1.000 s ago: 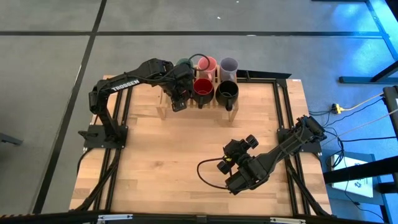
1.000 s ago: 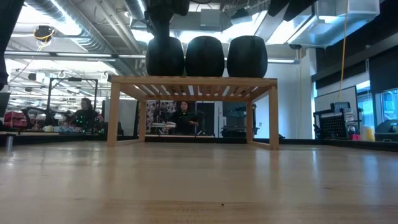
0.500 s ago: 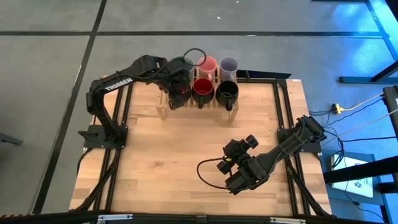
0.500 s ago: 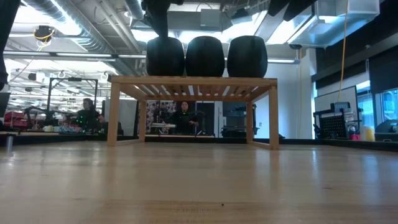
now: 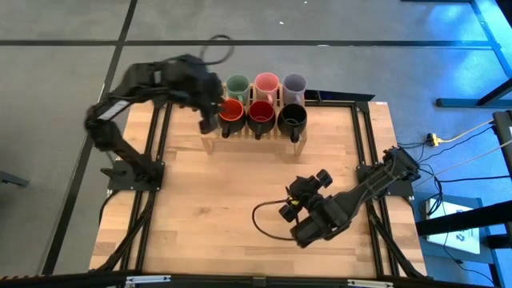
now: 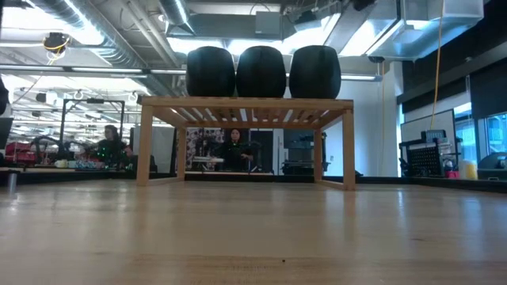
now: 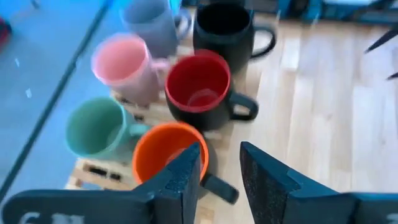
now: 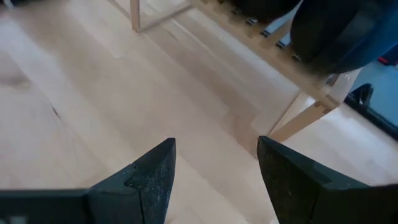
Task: Place coffee mugs
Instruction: Return to Home Position
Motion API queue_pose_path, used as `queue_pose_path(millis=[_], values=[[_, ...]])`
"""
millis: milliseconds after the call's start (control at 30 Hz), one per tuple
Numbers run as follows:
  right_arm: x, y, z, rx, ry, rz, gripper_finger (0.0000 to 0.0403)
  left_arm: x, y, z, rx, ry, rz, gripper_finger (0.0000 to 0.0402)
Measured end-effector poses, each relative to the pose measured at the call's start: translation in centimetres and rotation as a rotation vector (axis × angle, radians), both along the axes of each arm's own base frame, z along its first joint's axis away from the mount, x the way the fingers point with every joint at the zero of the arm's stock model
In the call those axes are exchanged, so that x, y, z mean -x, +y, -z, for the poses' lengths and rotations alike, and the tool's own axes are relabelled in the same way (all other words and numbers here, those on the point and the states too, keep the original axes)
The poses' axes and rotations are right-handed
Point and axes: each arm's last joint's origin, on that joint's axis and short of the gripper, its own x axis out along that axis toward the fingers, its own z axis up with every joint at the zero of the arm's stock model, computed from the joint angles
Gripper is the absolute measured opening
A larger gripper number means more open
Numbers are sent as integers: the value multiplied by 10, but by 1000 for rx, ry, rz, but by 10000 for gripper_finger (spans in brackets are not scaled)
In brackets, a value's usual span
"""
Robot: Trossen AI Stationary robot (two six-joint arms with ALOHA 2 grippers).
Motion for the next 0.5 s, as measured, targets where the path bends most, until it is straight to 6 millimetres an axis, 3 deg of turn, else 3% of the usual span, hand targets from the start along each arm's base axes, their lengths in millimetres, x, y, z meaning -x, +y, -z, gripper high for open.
queue_pose_path(millis=[200,333,500], values=[[0,-27,-20,45,31,-37,216,49,-23,-3,-33,-161,38,84],[-2,-51,-35,56,49,-69,205,76,-37,15,-18,-257,63,69],[-11,-75,-53,20,25,-152,158,103,-50,49,51,-334,95,51]])
